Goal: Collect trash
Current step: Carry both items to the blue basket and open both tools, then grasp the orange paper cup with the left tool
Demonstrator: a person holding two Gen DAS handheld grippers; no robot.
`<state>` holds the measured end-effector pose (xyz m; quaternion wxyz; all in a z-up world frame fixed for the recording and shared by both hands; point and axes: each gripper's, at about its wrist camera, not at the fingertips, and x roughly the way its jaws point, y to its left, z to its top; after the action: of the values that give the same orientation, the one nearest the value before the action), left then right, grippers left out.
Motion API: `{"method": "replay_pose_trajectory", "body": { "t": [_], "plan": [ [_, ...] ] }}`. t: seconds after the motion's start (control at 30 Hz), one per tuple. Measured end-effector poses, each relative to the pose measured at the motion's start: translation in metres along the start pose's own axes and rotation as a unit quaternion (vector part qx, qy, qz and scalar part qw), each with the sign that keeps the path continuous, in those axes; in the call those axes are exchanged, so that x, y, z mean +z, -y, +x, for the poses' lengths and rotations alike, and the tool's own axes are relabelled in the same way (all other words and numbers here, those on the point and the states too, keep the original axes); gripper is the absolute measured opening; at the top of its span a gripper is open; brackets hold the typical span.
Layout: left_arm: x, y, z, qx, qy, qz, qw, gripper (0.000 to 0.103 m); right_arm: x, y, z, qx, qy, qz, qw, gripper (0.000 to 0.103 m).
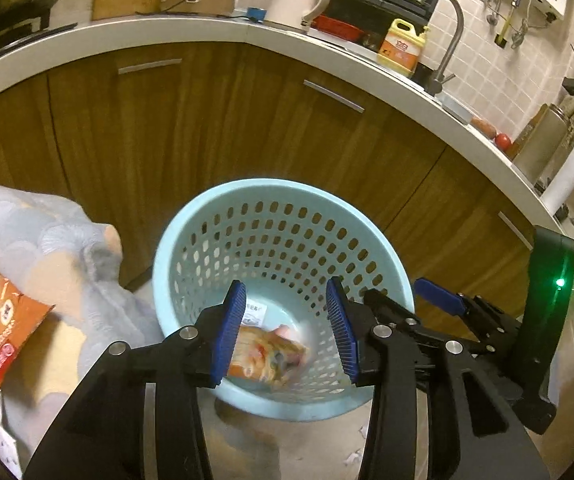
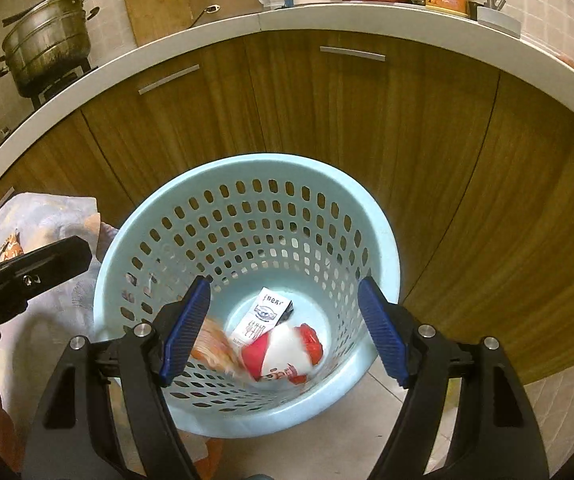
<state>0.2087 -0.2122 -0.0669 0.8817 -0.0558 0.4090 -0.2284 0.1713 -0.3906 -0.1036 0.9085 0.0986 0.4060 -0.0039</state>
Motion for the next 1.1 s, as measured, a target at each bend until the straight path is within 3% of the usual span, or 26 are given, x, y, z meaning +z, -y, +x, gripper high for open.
{"method": "replay_pose_trajectory", "body": {
  "t": [0.4, 0.63, 0.87, 1.1],
  "plan": [
    [-0.010, -0.014, -0.054, 0.014, 0.042, -0.012, 0.9990, 0.041, 0.005, -0.024, -0.039, 0.028, 0.038, -0.011, 0.999, 0.072],
    [-0.021, -0.029, -0.113, 0.040, 0.093, -0.025, 0.9946, 0.061, 0.006, -0.067, -0.067, 0.060, 0.064, -0.043, 0.995, 0.072],
    [-0.040, -0.051, -0.189, 0.086, 0.155, -0.030, 0.9837, 0.066, -0.005, -0.127, -0.093, 0.100, 0.080, -0.079, 0.988, 0.072],
    [-0.070, -0.085, -0.259, 0.156, 0.207, -0.044, 0.9648, 0.071, -0.030, -0.196, -0.101, 0.140, 0.070, -0.119, 0.981, 0.072]
  ]
}}
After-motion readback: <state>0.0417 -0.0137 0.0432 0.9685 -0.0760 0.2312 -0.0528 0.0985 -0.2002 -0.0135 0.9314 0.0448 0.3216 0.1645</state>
